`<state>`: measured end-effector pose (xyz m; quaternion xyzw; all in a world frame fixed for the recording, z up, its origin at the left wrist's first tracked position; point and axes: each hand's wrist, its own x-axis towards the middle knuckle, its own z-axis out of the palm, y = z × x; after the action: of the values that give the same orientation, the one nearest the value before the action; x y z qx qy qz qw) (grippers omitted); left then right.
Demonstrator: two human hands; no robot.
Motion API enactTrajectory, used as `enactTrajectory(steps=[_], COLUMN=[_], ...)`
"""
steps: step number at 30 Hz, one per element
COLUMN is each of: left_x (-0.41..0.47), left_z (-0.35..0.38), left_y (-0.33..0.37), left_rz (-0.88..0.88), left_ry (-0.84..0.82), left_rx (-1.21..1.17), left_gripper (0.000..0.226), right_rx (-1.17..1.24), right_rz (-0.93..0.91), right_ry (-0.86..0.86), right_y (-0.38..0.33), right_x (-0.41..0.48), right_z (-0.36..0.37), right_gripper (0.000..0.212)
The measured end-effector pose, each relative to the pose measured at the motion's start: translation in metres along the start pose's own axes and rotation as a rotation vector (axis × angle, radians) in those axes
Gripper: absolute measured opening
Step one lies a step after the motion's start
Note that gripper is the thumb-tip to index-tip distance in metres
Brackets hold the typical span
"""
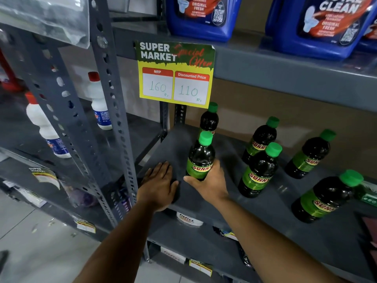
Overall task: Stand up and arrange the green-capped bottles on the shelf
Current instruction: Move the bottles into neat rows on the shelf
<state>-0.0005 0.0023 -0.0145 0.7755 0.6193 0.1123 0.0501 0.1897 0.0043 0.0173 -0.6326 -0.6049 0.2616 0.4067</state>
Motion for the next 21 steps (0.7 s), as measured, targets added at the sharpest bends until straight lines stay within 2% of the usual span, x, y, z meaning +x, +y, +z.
enactTrajectory(steps=[4, 7, 9, 14, 21], left_x=[0.0, 0.001, 0.001, 0.0, 0.002], left_z=[0.0, 0.0, 0.0, 0.0, 0.001], left_y=[0.0, 0.0, 0.0, 0.0, -0.002], left_rz=[0.001, -0.004, -0.006, -0.003, 0.0], left_ry=[0.004, -0.002, -0.007, 0.006, -0.02], left_rx=[0.007, 0.005, 0.003, 0.0, -0.024], left_gripper=[0.072, 0.072, 0.072, 0.072, 0.071], right_rx=[-0.13, -0.241, -0.213, -0.178, -0.245], right_rz=[-0.074, -0.088, -0.073, -0.057, -0.046], right_ry=[-0.027, 0.015, 0.009, -0.083, -0.126], right_y=[0.001, 0.005, 0.005, 0.01, 0.01], right_x=[-0.005, -0.005, -0.005, -0.003, -0.009], right_z=[0.002, 0.001, 0.0, -0.003, -0.006], right_gripper=[0.069, 0.076, 0.08, 0.065, 0.068])
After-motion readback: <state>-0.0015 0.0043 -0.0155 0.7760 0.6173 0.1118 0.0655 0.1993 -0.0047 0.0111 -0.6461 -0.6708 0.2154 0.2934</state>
